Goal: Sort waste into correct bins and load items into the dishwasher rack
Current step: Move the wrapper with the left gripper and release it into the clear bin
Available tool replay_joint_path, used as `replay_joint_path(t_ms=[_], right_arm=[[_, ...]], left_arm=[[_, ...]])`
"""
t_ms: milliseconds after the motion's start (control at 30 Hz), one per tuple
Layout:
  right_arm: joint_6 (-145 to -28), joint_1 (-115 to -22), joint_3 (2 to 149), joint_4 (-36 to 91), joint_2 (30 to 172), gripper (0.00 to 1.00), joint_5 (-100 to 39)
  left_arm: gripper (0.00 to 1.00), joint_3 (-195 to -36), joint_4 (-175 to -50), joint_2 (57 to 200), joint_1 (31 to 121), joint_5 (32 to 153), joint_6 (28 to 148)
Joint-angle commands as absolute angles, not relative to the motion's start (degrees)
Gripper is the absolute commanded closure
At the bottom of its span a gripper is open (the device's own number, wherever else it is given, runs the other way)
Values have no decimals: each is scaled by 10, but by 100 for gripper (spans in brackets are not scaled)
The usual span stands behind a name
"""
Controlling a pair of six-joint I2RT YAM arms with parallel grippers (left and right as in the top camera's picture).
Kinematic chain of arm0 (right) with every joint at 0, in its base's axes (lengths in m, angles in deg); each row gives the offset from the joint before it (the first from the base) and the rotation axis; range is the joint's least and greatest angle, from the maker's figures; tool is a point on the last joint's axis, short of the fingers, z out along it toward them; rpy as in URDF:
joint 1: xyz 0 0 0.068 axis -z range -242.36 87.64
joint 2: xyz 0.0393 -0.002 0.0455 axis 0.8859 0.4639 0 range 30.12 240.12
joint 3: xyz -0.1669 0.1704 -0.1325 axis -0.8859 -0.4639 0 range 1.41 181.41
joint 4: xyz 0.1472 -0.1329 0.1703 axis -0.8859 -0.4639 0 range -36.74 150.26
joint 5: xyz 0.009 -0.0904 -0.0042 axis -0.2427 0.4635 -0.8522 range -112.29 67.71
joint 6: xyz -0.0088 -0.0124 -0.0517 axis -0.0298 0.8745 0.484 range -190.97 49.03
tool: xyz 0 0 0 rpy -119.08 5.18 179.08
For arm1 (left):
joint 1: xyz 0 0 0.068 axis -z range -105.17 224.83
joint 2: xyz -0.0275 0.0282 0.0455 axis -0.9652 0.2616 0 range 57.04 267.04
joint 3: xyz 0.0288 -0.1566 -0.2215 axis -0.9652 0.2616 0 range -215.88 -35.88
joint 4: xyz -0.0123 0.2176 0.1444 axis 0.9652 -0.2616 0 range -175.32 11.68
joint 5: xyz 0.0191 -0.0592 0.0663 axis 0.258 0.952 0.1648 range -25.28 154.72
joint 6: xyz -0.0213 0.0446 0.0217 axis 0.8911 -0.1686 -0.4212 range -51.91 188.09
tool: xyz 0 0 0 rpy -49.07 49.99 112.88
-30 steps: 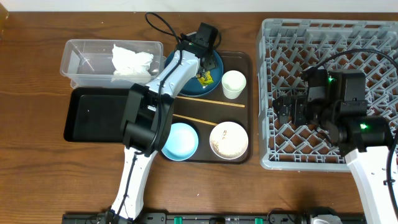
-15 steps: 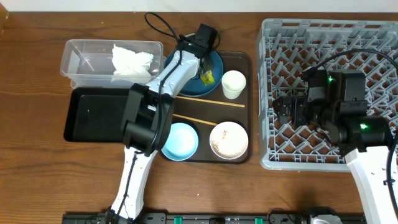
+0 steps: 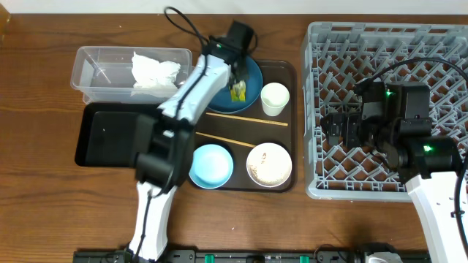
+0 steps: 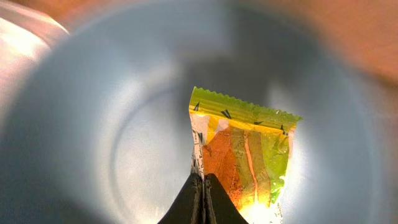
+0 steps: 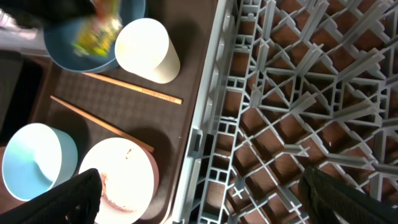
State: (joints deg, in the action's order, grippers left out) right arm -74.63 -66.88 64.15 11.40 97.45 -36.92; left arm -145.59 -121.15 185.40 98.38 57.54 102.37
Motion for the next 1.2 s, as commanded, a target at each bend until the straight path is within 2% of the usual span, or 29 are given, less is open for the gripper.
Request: replay_joint_path(t_ms=[0, 167, 533, 600, 733, 867, 1033, 1167], right_arm=[[-748, -680, 649, 114, 970, 1, -376], [-748, -680, 649, 114, 970, 1, -376], [-748, -680, 649, 118, 970, 1, -376], [-748, -680, 649, 118, 970, 1, -376], [-748, -680, 649, 118, 970, 1, -378], [-748, -680, 649, 123, 970, 1, -386], [-748, -680, 649, 122, 970, 1, -389], [-748, -680, 649, 125, 970, 1, -389]], left_arm=[[94, -1462, -1220, 1756, 971, 576, 1011], [94, -1462, -1229, 1715, 929, 572, 1015], [93, -1447, -1263, 1758, 783, 535, 1149], [88, -1447, -1263, 1767, 769, 536, 1154], [62, -1447, -1277, 1773, 760, 537, 1153], [47, -1447, -1276, 1773, 760, 537, 1153], [46, -1452, -1276, 1760, 762, 584, 1077], [45, -1454, -1270, 1734, 776, 719, 934]])
